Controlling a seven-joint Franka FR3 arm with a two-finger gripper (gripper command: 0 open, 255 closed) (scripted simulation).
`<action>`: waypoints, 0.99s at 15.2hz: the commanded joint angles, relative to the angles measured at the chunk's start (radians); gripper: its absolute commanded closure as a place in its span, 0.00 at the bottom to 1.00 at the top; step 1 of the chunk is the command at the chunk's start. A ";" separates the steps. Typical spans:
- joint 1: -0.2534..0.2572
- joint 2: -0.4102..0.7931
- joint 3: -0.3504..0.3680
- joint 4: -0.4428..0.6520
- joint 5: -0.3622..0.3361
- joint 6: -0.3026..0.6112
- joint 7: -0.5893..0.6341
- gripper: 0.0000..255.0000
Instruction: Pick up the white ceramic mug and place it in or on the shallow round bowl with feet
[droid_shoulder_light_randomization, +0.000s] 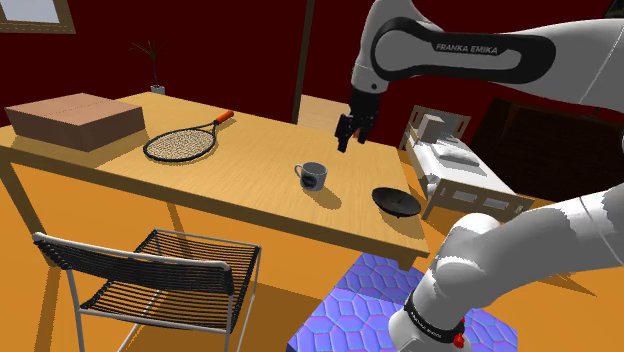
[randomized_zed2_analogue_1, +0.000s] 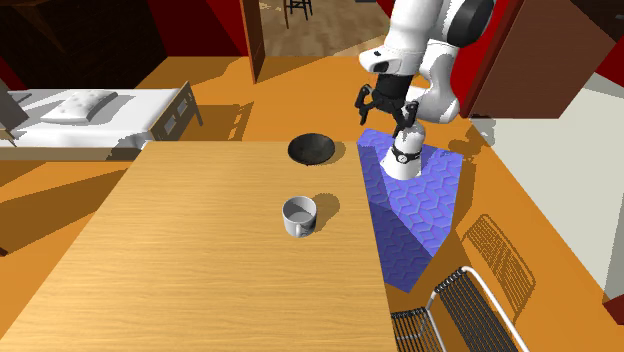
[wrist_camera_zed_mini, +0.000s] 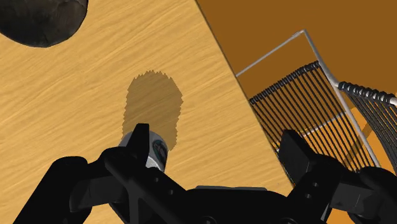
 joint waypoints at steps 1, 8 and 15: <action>-0.008 0.046 -0.029 -0.008 -0.004 0.055 -0.020 0.00; -0.028 0.258 -0.131 0.034 0.011 0.225 -0.103 0.00; -0.043 0.506 -0.219 0.137 0.087 0.357 -0.212 0.00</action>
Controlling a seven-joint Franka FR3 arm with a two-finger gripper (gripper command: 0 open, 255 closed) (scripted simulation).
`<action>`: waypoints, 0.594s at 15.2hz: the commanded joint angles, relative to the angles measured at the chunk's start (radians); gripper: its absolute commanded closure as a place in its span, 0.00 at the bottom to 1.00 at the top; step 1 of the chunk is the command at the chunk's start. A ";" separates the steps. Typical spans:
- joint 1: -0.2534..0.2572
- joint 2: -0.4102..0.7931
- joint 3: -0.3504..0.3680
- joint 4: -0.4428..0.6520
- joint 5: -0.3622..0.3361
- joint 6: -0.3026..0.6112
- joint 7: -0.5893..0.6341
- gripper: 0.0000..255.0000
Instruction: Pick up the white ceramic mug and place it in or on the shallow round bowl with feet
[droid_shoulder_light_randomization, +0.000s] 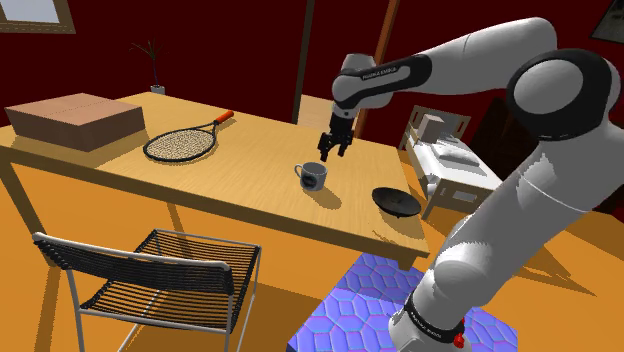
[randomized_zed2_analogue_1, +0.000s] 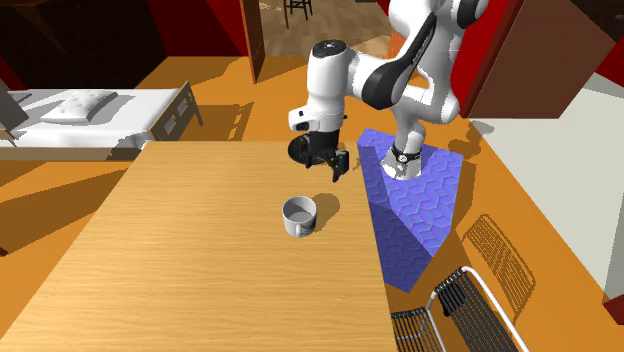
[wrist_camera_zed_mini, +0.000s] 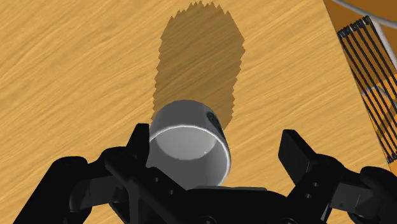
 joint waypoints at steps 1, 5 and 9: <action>-0.008 0.075 -0.025 0.041 0.031 0.029 -0.040 0.00; -0.027 0.231 -0.054 0.133 0.109 0.073 -0.115 0.00; -0.064 0.390 -0.064 0.247 0.195 0.095 -0.188 0.00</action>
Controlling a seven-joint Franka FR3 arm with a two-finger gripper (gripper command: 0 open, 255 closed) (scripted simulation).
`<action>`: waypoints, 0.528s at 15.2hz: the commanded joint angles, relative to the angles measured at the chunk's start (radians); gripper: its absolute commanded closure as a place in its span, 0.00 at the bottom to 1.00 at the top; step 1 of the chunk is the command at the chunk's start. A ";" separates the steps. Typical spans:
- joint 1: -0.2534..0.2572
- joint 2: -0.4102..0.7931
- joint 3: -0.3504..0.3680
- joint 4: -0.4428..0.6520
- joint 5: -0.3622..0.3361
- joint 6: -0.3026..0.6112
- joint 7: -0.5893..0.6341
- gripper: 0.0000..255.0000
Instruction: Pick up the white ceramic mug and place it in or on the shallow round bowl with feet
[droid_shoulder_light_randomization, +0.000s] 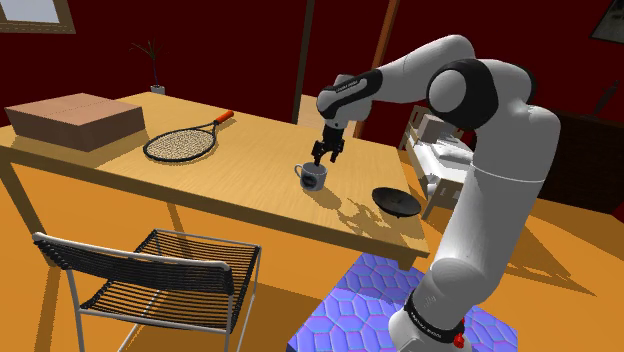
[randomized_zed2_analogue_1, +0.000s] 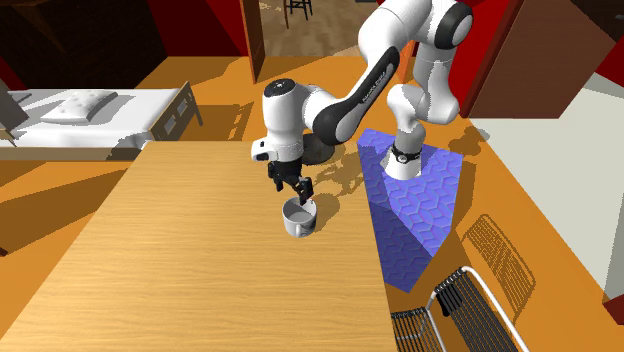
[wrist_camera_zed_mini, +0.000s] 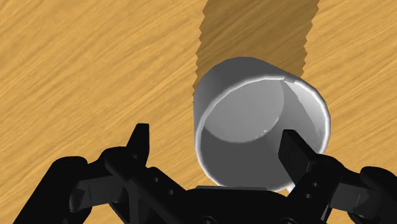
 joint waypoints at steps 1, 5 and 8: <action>-0.014 0.044 -0.002 0.033 0.024 0.004 -0.024 0.00; -0.016 0.070 0.003 0.011 0.038 0.050 -0.033 0.00; -0.018 0.097 0.008 -0.005 0.053 0.091 -0.042 0.00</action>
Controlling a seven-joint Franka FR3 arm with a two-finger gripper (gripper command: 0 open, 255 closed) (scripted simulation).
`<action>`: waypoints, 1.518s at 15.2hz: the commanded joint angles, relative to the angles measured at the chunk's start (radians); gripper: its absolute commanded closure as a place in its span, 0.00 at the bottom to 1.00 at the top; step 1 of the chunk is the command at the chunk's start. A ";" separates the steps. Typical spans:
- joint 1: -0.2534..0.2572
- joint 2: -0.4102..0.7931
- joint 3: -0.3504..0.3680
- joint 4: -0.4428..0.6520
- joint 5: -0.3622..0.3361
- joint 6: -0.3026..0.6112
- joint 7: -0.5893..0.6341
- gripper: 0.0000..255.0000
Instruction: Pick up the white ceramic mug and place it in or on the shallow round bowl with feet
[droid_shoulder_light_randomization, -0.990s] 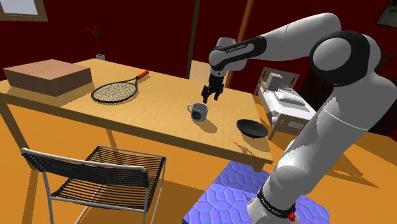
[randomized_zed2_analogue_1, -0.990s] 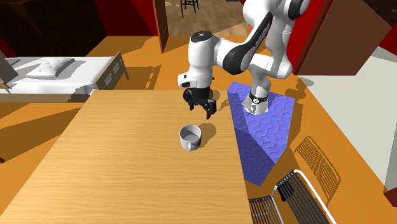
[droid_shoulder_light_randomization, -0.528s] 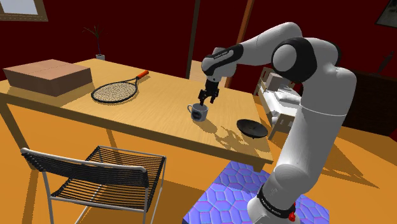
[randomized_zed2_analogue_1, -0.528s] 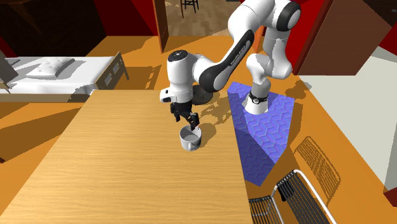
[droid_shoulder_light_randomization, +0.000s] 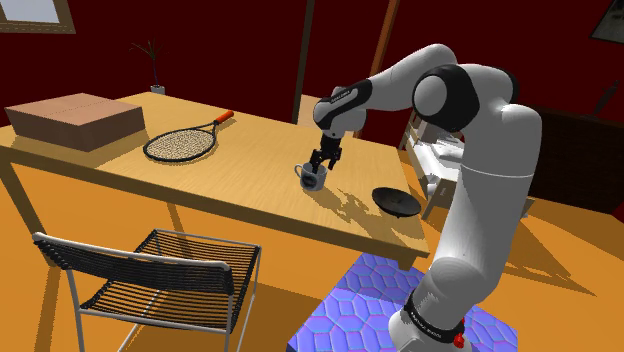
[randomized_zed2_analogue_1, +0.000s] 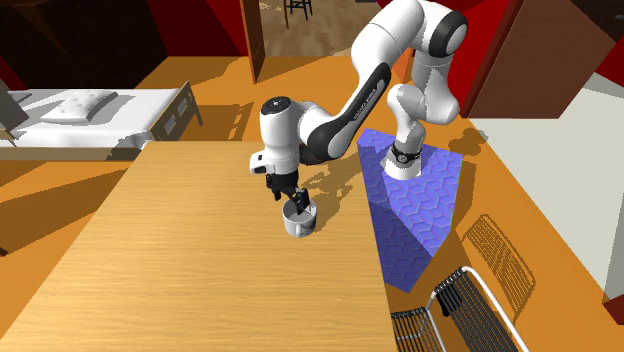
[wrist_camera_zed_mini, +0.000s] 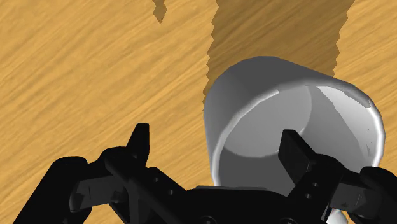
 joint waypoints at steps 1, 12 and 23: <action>-0.002 0.014 0.002 -0.002 0.007 0.015 -0.006 0.00; -0.002 0.014 0.002 -0.002 0.007 0.015 -0.006 1.00; 0.002 -0.021 -0.004 0.023 -0.013 -0.042 0.010 1.00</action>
